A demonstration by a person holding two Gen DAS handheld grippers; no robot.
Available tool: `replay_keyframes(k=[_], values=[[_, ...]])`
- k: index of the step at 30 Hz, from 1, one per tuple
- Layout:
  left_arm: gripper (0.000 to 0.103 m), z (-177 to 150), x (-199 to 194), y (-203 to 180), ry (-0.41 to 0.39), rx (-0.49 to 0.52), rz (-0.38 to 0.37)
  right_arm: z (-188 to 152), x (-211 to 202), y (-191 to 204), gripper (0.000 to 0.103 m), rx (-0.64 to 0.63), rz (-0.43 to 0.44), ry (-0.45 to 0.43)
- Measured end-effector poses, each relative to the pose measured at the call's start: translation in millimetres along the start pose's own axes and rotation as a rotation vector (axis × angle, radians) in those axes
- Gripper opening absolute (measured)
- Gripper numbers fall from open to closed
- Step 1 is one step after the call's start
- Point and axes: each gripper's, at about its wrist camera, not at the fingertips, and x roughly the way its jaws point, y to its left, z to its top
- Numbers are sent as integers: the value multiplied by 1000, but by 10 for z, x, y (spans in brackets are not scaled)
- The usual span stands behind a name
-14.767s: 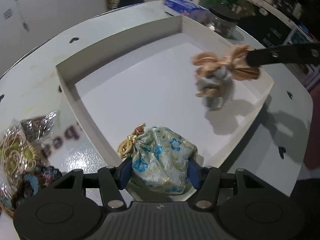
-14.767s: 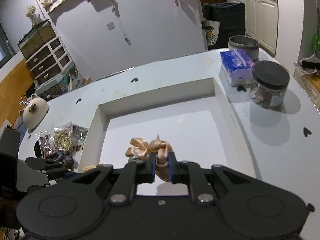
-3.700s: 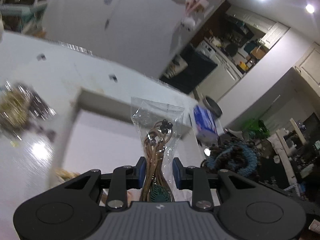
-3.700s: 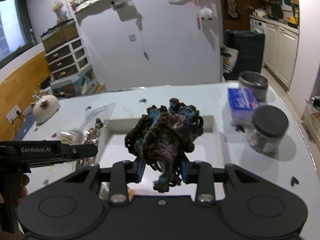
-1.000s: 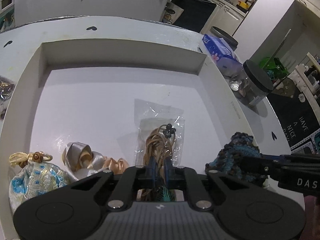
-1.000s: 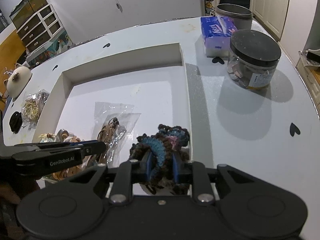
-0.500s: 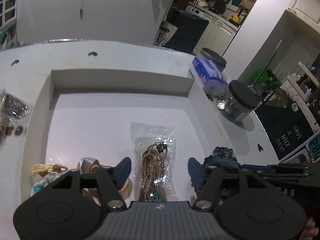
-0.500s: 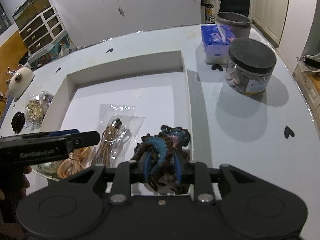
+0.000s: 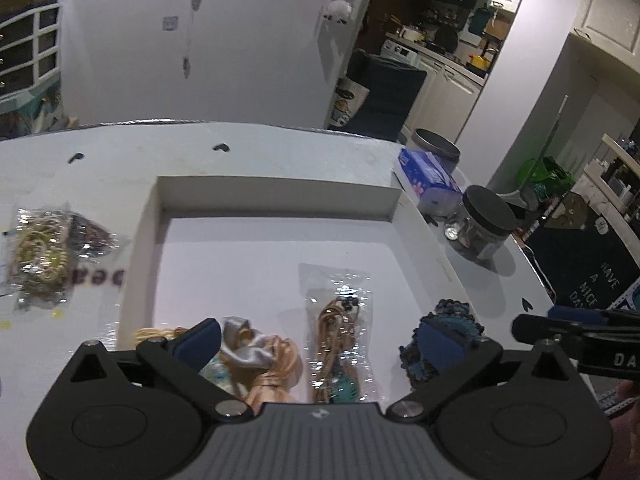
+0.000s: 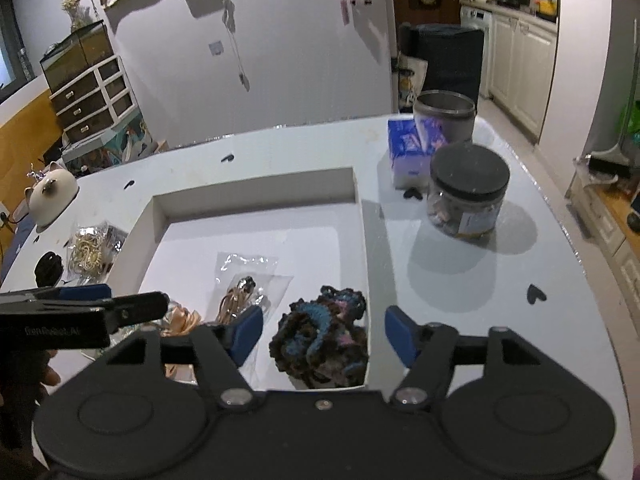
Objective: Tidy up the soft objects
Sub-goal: 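Lower the cord bag into the tray and open the left gripper while the right releases the scrunchie there, then lift both tools out of the tray and move back over the table items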
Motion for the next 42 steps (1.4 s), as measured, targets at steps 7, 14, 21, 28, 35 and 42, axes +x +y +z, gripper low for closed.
replay_keyframes(k=[7,14,21,28,35,42], values=[[103,-66,-228,105,-38,4,26,-73,-140,114,90,-21,-31,-71],[103,-91,-423,276,-72,7,38,-137,-225,272,103,-41,-97,-148],[103,-68,-577,513,-91,7,32,-167,-256,428,103,-15,-128,-176],[103,3,-677,870,-87,13,21,-175,-234,752,103,3,-145,-174],[103,90,-817,1304,-88,5,10,-153,-142,1197,103,19,-144,-165],[103,153,-970,1818,-98,-14,35,-102,29,1681,103,34,-108,-158]])
